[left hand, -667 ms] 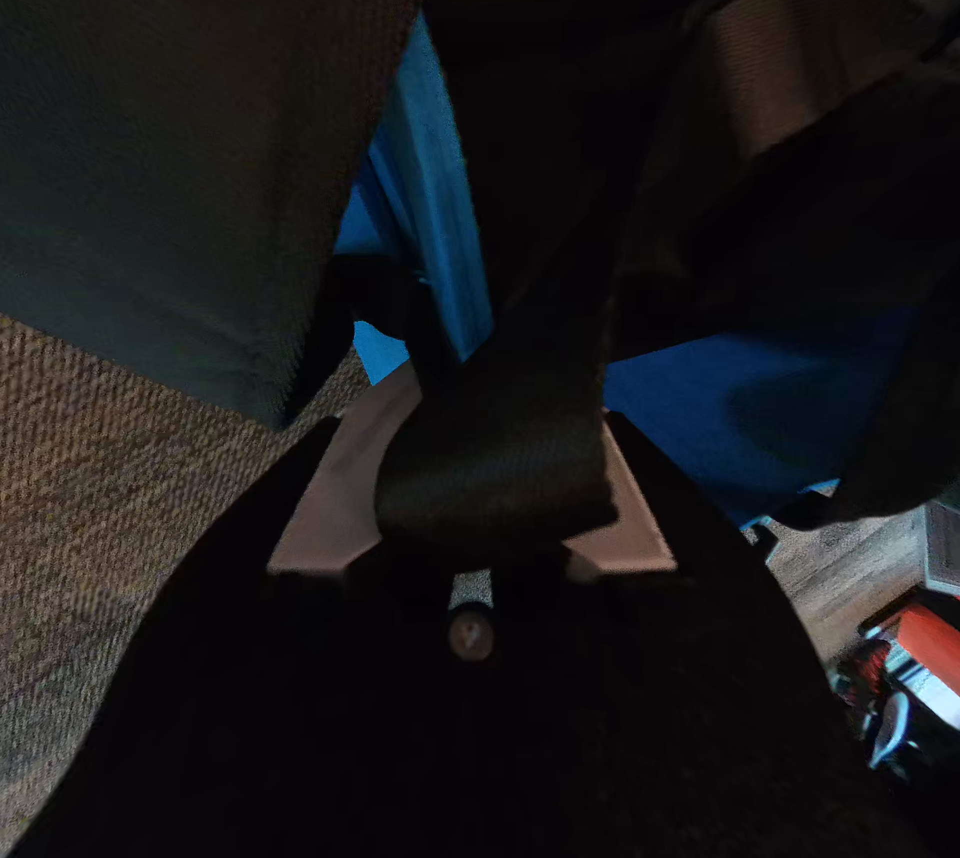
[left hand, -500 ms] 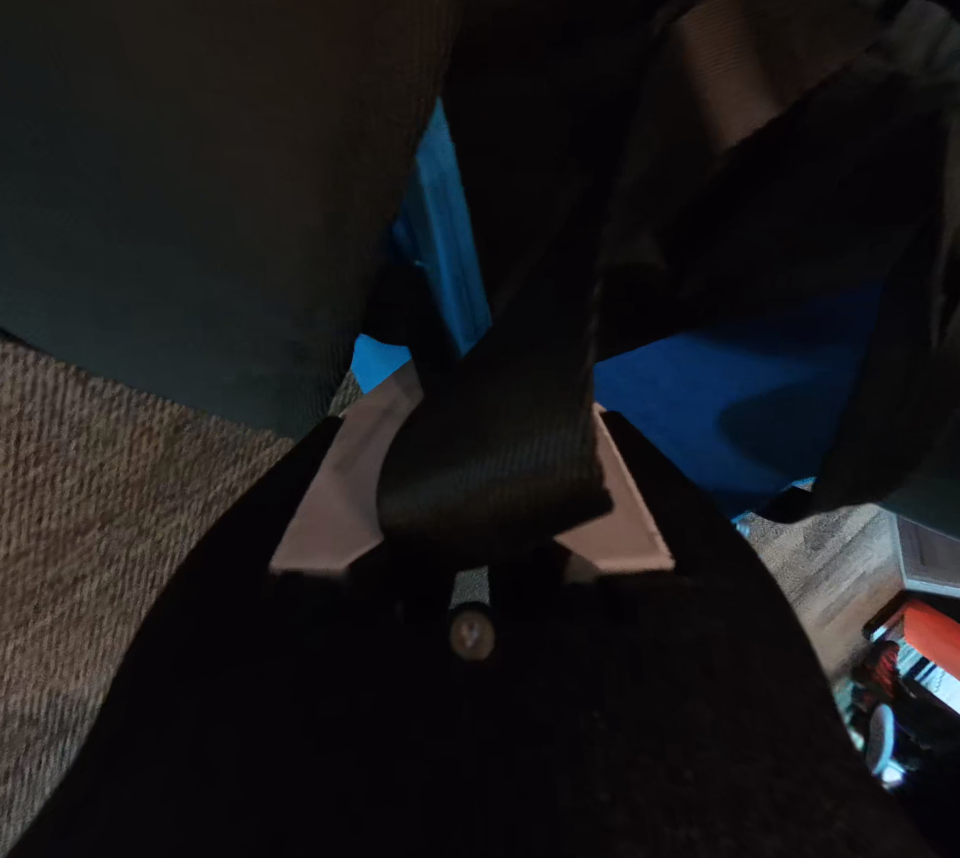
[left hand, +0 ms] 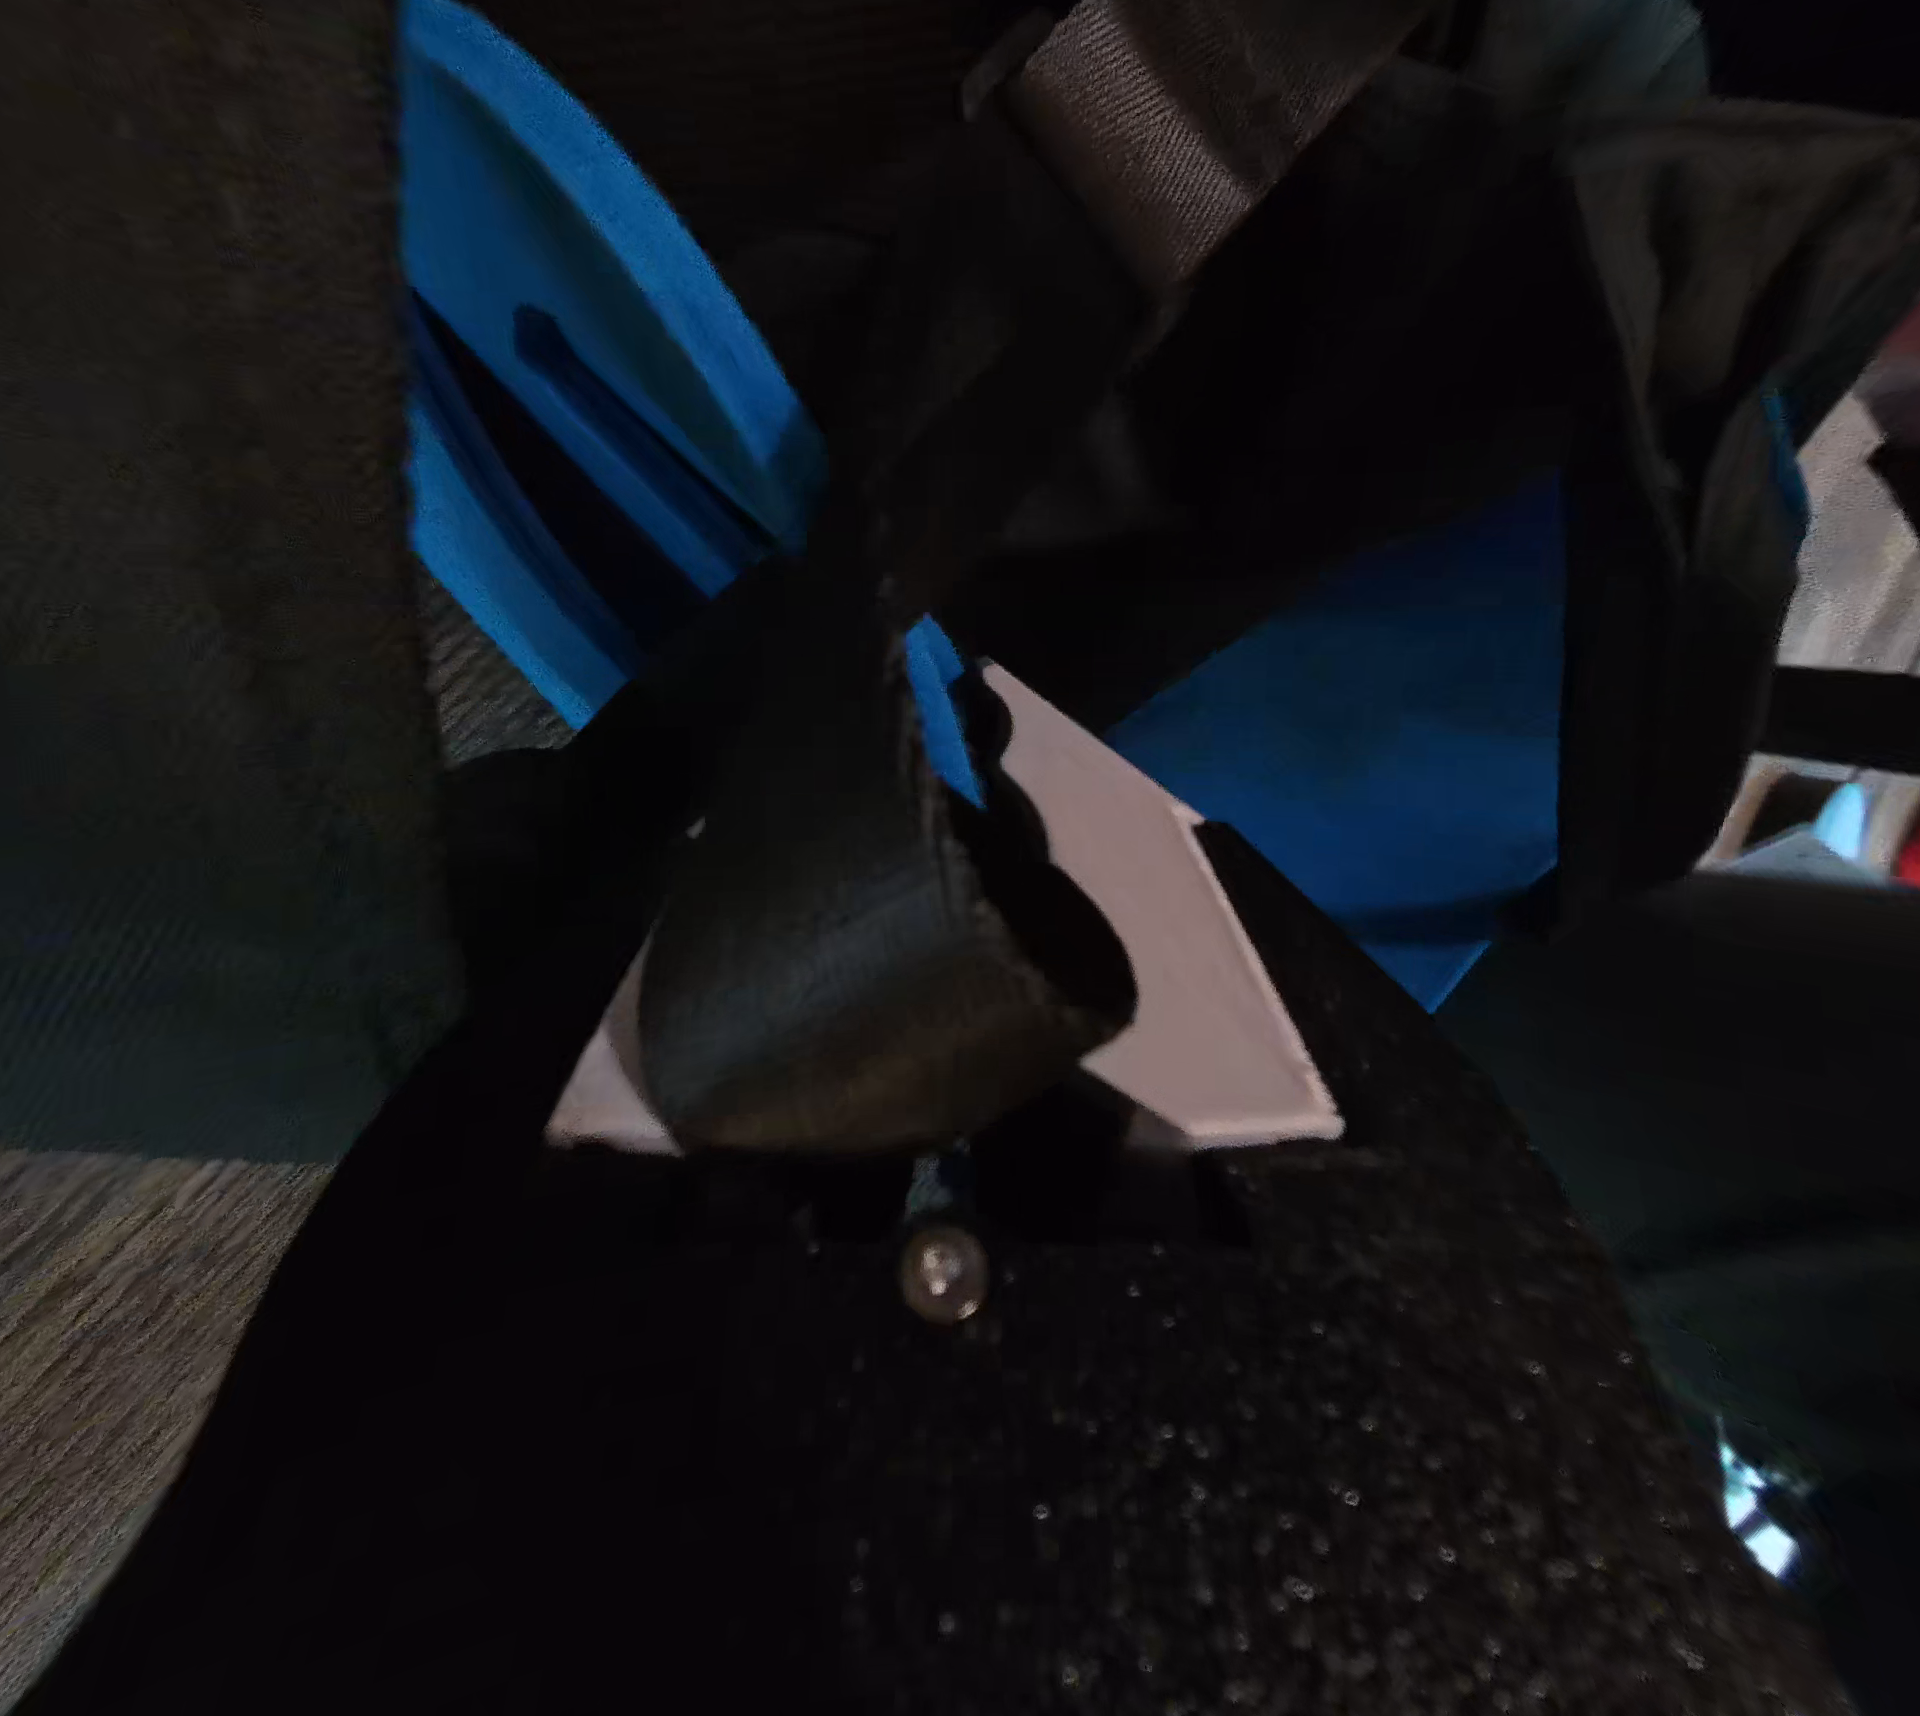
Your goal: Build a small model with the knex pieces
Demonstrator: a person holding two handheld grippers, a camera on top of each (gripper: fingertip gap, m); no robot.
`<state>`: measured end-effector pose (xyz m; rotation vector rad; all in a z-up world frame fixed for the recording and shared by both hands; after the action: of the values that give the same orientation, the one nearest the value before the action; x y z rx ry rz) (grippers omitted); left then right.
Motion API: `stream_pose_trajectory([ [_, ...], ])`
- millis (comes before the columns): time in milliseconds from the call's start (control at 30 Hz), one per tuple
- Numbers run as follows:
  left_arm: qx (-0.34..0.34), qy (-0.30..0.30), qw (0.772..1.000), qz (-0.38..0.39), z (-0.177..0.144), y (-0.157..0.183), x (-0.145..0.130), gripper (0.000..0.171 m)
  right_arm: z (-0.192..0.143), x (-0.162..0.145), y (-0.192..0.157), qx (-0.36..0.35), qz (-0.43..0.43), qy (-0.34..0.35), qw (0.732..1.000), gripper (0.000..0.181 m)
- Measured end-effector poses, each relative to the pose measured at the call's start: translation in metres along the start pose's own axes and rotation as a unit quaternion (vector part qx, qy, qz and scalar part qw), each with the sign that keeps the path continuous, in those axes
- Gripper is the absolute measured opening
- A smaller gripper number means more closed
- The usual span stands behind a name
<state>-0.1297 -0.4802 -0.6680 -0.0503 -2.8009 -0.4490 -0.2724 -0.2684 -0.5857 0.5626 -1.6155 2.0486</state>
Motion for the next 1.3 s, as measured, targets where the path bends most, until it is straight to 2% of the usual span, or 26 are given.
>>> stream_pose_trajectory([
  [33,-0.008,0.006,1.000,0.002,0.008,0.017,0.009,0.004,-0.018,0.009,0.000,-0.011,-0.005,-0.004,1.000,0.000],
  [233,-0.067,0.023,0.997,0.030,0.064,0.119,0.085,0.001,-0.129,0.072,0.000,-0.087,-0.043,-0.014,0.995,0.000],
  [333,-0.088,0.035,0.994,0.061,0.089,0.167,0.135,0.001,-0.189,0.106,-0.004,-0.142,-0.074,0.022,0.987,0.000],
  [433,-0.102,0.050,0.990,0.088,0.108,0.211,0.191,0.001,-0.244,0.134,-0.012,-0.199,-0.108,0.088,0.970,0.000],
  [500,-0.113,0.049,0.987,0.108,0.120,0.236,0.223,0.002,-0.280,0.143,-0.011,-0.246,-0.118,0.123,0.954,0.000],
  [567,-0.078,0.049,0.987,0.135,0.145,0.243,0.250,0.007,-0.312,0.142,0.001,-0.307,-0.102,0.144,0.935,0.000],
  [600,-0.062,0.037,0.985,0.159,0.162,0.244,0.254,0.006,-0.328,0.137,0.015,-0.345,-0.082,0.150,0.923,0.000],
  [633,-0.048,0.008,0.982,0.183,0.179,0.242,0.250,0.014,-0.342,0.126,0.031,-0.385,-0.050,0.147,0.910,0.020],
  [667,-0.025,-0.019,0.980,0.197,0.193,0.236,0.246,0.023,-0.354,0.112,0.047,-0.414,-0.015,0.147,0.898,0.056],
  [733,-0.034,-0.036,0.979,0.199,0.199,0.233,0.241,0.039,-0.383,0.119,0.047,-0.427,0.011,0.255,0.867,0.056],
  [833,-0.083,0.005,0.979,0.185,0.175,0.235,0.244,0.051,-0.398,0.111,0.041,-0.490,0.008,0.224,0.842,0.080],
  [900,-0.105,0.004,0.982,0.158,0.155,0.222,0.237,0.059,-0.402,0.105,0.028,-0.502,0.008,0.222,0.836,0.082],
  [1000,-0.089,0.004,0.980,0.180,0.131,0.190,0.214,0.067,-0.404,0.098,-0.002,-0.517,-0.032,0.220,0.827,0.079],
  [1133,-0.101,0.002,0.982,0.161,0.096,0.164,0.172,0.064,-0.395,0.049,-0.024,-0.535,-0.026,0.187,0.824,0.077],
  [1300,-0.104,-0.001,0.981,0.166,0.041,0.146,0.119,0.063,-0.344,-0.038,-0.072,-0.554,-0.028,0.103,0.825,0.073],
])
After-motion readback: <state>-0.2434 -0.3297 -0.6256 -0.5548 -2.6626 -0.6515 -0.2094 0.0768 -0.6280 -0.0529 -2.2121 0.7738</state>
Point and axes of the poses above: each gripper's, where its closed fingertips meet, z out along the fingers, x out of its top, y = z × x across the jaws, the point moved 1 cm from there along -z, back along the fingers, and after that the axes turned 15 degrees about x, right-handed, at the moved point
